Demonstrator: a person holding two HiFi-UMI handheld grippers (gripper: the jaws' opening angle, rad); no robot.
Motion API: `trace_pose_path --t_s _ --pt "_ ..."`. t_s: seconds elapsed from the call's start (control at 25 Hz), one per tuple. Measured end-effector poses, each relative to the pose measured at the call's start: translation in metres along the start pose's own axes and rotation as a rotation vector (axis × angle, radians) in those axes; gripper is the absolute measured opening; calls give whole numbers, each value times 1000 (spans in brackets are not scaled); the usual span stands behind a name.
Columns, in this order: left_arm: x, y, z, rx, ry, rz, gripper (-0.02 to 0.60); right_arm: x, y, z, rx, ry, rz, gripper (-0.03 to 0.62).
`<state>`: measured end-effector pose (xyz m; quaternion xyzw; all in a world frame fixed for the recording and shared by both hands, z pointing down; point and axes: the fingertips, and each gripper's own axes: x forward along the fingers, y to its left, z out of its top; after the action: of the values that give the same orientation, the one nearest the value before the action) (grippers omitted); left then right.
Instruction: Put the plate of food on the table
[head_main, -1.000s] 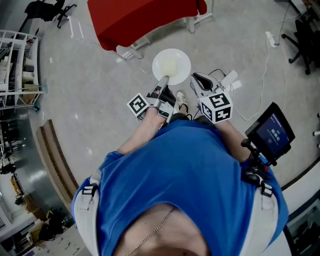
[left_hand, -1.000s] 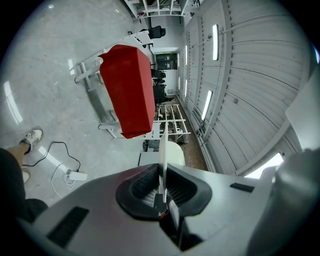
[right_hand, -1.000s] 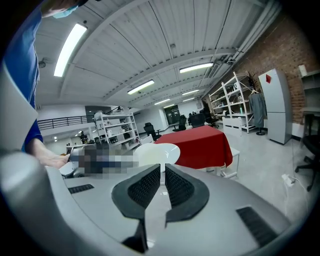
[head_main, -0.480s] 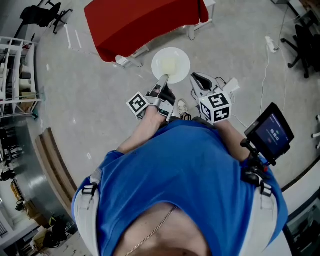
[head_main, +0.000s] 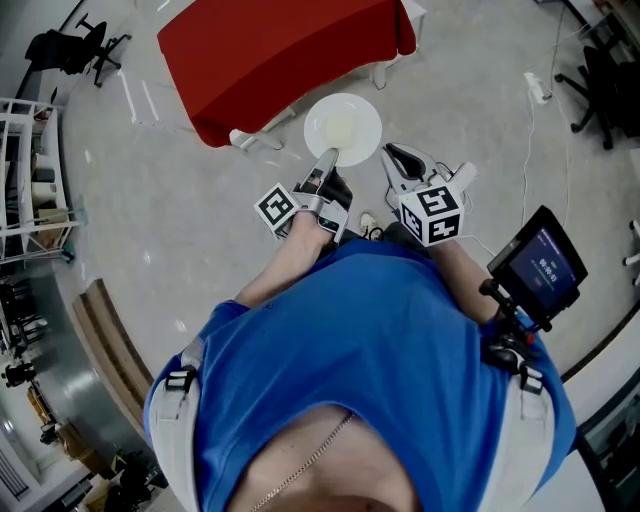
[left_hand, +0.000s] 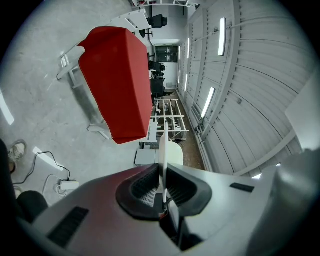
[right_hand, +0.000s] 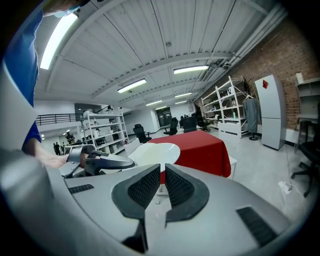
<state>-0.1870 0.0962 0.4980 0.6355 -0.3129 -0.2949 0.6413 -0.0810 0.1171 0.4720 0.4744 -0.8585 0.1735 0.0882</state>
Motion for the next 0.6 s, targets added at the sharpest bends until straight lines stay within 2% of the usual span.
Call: trace_pose_path --t_s 0.24,0.6 --pt "12 14 41 -18 11 9 29 42 -1 3 9 17 -32 5" --pt "19 11 46 -20 -2 -7 29 51 -3 10 -20 24 -17 16"
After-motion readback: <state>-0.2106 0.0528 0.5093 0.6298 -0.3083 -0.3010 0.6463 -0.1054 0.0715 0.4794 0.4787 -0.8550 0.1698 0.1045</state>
